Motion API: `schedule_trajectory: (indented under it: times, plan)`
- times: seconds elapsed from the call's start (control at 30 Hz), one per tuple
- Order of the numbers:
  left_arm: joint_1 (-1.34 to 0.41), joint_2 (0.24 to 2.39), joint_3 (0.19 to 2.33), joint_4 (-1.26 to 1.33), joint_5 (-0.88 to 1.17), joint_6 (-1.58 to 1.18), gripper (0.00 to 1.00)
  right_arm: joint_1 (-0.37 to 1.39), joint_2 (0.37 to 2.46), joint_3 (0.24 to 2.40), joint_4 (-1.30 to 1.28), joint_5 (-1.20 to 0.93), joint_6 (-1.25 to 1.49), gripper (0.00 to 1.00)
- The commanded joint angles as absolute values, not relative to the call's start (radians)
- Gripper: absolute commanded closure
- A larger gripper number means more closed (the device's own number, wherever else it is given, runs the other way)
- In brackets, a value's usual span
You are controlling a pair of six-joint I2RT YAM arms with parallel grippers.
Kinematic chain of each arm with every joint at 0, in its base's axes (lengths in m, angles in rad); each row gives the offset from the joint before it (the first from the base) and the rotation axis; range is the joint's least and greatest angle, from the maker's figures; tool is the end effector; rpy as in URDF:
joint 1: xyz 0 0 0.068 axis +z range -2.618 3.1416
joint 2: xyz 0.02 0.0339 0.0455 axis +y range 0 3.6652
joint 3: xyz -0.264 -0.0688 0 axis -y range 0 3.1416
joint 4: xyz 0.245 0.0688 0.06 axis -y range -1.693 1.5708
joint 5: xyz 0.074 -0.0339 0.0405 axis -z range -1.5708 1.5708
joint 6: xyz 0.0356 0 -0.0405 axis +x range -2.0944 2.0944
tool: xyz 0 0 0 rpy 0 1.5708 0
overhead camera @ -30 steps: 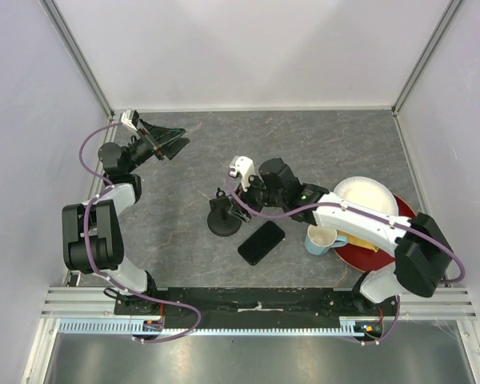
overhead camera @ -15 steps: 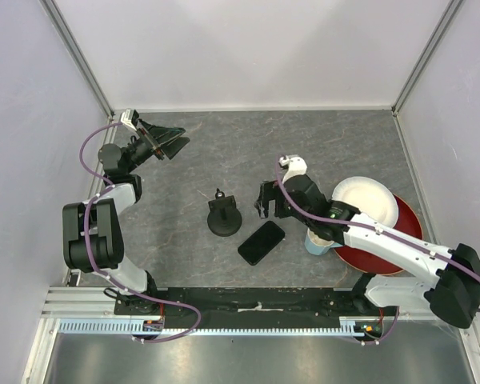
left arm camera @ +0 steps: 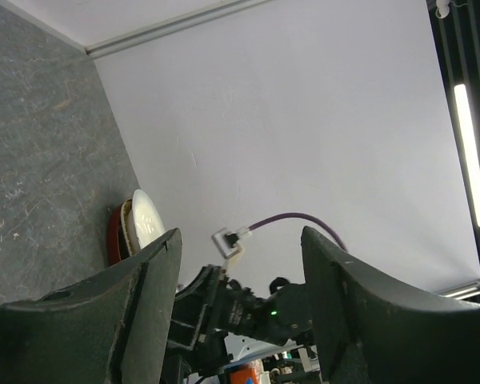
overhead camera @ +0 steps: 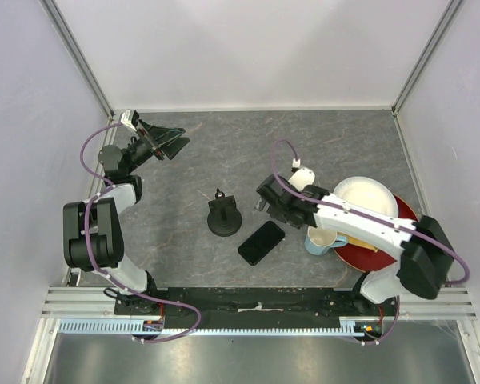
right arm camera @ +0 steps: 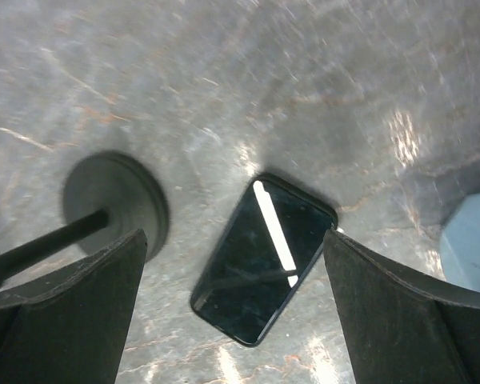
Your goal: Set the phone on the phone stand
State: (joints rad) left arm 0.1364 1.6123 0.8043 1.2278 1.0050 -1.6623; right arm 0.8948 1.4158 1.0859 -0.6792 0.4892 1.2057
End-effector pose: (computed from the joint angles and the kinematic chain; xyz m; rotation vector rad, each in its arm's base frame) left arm 0.3296 0.0149 0.2796 -0.3162 1.5878 -1.8066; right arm 0.1924 0.2131 0.2625 0.5494 2.3752 0.3067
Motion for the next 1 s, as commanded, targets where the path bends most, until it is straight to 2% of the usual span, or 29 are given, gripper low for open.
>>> schedule_trajectory:
  times: [0.0, 0.27, 0.4, 0.63, 0.97]
  plan:
    - [0.141, 1.623, 0.799, 1.290, 1.031, -1.698, 0.33, 0.903, 1.527, 1.126, -0.821, 0.427, 1.429, 0.02]
    - [0.141, 1.632, 0.796, 1.318, 1.029, -1.721, 0.33, 0.940, 1.585, 1.094, -0.772, 0.350, 1.591, 0.02]
    - [0.143, 1.632, 0.796, 1.319, 1.028, -1.726, 0.33, 0.940, 1.617, 1.083, -0.710, 0.276, 1.605, 0.02]
    - [0.143, 1.631, 0.795, 1.330, 1.028, -1.736, 0.34, 0.940, 1.592, 1.071, -0.695, 0.316, 1.618, 0.02]
    - [0.146, 1.637, 0.787, 1.333, 1.025, -1.744, 0.34, 0.943, 1.661, 1.062, -0.707, 0.252, 1.612, 0.02]
